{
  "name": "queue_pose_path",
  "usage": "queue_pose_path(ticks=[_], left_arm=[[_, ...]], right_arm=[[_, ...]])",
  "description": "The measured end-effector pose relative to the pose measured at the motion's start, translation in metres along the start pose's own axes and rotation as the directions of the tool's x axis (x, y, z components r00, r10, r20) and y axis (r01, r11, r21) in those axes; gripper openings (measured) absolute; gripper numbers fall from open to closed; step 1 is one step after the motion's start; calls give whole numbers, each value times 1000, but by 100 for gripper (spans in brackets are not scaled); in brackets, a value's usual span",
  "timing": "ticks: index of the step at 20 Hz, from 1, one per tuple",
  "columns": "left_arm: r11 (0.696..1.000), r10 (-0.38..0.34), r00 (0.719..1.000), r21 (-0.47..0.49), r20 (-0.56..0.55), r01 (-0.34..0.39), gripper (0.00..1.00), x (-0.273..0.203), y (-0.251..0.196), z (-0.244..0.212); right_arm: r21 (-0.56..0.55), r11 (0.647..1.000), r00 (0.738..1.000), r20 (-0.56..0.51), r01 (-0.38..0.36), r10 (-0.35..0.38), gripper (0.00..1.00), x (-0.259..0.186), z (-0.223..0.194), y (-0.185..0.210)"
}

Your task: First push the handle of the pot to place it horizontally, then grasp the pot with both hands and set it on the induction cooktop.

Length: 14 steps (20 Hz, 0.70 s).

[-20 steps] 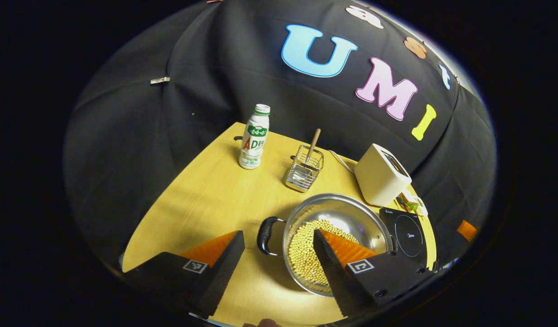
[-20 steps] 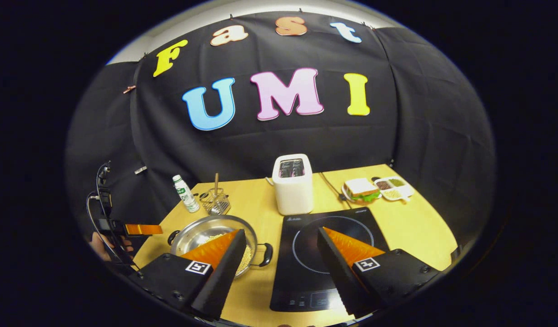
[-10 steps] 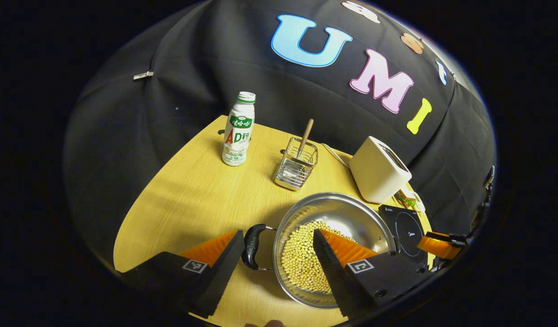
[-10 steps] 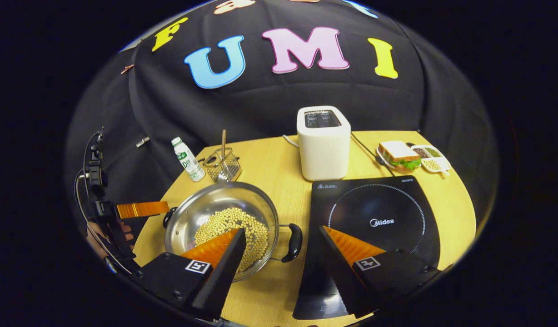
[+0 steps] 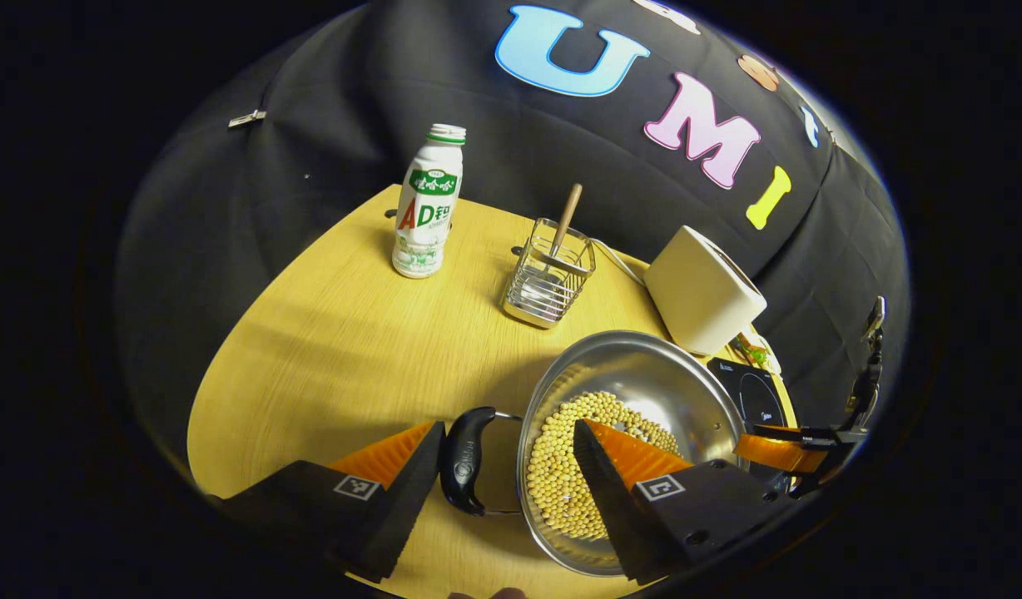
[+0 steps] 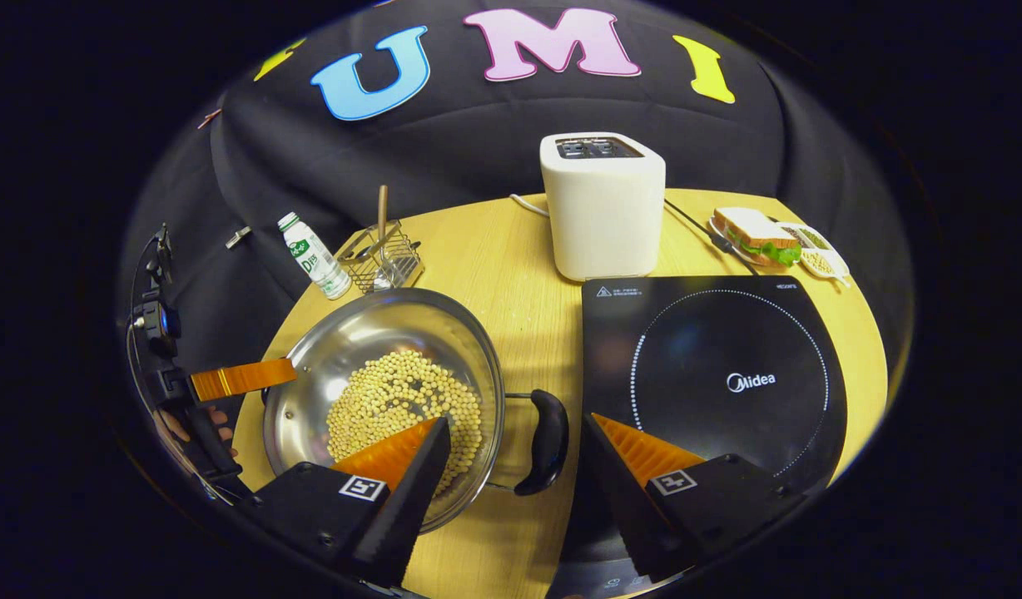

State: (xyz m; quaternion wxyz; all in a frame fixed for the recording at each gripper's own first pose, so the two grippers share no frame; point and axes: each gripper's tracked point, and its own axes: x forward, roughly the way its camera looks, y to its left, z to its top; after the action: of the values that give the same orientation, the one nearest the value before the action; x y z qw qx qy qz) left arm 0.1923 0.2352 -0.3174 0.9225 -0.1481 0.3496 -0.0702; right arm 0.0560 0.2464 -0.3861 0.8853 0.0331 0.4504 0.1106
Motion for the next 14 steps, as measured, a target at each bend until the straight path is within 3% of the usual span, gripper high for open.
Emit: queue_pose_path(ticks=[6,9,11,14], left_arm=[[999,-44,998,29,-50,45,95,17,-3,-9],[998,-39,996,48,-86,43,93,26,3,-13],[998,-31,994,43,-102,36,85,33,9,-16],[999,-23,991,27,-129,27,74,34,18,-25]], right_arm=[[-16,1000,1000,-14,17,-17,94,10,0,-3],[-20,999,999,-22,38,-39,75,17,1,-9],[-38,999,999,-36,33,-35,65,20,0,-7],[-94,995,997,-65,31,-38,67,28,-6,-2]])
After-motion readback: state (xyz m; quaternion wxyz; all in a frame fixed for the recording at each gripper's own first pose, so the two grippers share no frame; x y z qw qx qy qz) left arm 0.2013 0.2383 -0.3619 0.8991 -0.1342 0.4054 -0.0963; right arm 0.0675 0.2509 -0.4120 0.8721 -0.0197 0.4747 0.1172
